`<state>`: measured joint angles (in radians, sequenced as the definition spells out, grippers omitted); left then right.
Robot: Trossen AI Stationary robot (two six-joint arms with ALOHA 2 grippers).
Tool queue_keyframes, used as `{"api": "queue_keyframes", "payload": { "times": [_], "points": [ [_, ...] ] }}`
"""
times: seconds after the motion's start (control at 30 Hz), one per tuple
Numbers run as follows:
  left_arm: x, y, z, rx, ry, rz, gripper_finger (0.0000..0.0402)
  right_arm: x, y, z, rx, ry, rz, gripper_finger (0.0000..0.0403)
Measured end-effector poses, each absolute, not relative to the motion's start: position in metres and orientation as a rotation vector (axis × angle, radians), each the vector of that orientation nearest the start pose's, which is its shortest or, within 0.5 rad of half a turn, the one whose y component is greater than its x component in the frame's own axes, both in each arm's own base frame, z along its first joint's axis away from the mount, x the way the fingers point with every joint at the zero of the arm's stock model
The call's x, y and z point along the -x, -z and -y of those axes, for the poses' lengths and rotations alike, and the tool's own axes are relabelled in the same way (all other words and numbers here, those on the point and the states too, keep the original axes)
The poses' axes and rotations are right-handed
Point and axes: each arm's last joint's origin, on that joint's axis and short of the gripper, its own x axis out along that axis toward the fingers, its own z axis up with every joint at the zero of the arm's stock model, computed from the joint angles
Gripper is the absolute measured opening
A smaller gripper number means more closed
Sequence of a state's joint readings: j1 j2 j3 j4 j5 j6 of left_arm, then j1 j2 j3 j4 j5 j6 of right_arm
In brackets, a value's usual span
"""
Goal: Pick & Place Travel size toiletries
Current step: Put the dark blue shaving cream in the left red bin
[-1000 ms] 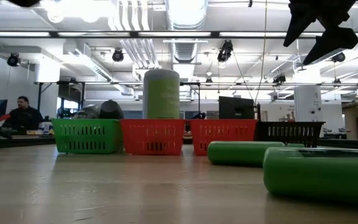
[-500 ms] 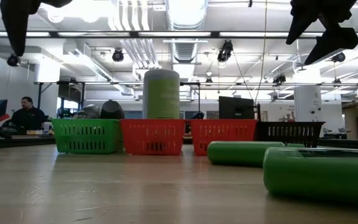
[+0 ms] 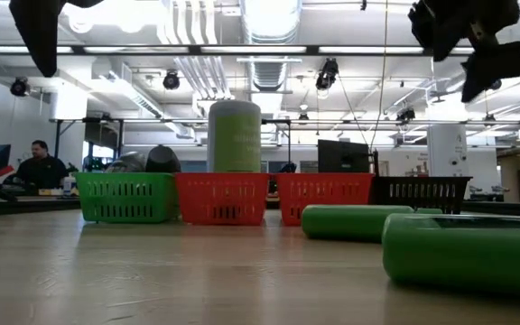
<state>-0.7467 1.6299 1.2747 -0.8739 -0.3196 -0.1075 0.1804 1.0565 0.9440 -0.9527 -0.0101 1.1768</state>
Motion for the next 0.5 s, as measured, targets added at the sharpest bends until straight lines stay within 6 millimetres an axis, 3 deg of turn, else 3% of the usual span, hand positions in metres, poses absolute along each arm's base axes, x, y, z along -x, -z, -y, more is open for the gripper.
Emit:
{"api": "queue_keyframes", "payload": {
  "times": [0.5],
  "points": [
    [-0.230, -0.247, 0.195, -0.596, 0.166, -1.169, 0.0270, -0.192, -0.240, -0.126, -0.998, 0.451, -1.330, 0.0368]
  ]
}}
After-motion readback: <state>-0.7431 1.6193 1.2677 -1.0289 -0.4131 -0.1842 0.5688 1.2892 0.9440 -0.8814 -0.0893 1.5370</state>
